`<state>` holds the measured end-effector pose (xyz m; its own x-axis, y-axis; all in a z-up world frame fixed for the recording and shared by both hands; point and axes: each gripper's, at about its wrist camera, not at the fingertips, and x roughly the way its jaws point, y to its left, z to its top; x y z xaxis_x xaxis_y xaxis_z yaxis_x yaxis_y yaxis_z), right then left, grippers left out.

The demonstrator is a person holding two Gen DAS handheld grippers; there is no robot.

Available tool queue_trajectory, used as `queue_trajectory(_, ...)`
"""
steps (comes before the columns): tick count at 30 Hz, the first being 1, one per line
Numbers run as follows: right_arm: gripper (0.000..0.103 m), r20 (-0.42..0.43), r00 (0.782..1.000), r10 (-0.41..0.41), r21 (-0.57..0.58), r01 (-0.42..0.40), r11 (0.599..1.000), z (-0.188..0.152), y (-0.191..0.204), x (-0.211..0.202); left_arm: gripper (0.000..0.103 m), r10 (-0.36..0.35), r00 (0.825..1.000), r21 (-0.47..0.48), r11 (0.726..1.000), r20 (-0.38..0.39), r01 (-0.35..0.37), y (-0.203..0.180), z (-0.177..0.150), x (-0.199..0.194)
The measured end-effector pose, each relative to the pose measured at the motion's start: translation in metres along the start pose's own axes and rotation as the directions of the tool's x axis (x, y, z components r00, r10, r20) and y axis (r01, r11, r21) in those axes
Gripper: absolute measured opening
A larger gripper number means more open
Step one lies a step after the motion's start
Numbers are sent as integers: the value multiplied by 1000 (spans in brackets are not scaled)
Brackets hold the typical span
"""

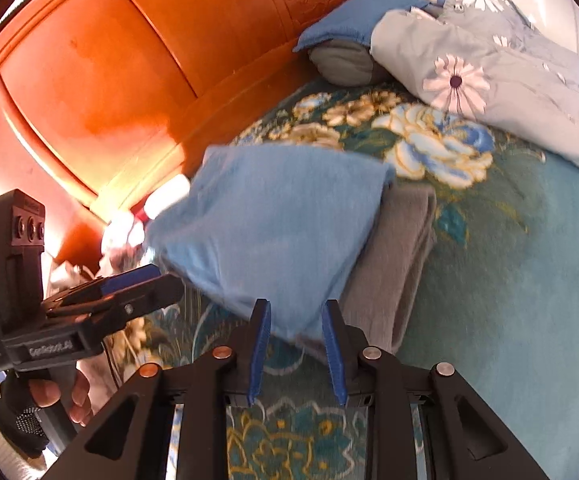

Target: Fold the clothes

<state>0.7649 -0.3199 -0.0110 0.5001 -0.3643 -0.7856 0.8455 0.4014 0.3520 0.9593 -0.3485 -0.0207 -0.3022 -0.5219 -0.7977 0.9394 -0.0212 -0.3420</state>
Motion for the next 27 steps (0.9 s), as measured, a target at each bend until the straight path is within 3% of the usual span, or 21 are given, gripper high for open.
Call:
queue_trajectory(5,36,-16,1000,-8,18,9,1000,-22,-3,0,91,2,1000,-10,1000,-30,-2,2,-22,2)
queue_trajectory(8,43,-25,999,-21,17,22,1000,-31,-3,2,103,1,999,-11,1000,-36,-2,2,-34,2)
queue_trajectory(14,57,-38,998,-43,10,43,999,-47,-1,5,103,19,998,-28,999,-51,-21,6,-49,1)
queue_trajectory(19,63,-51,997,-49,-1,49,999,-59,2,6,103,-12,999,-56,998,-42,10,5,-58,-1)
queue_trajectory(27,65,-88,995,-50,-4,50,999,-82,5,10,103,83,996,-49,995,-38,-85,3,-74,2)
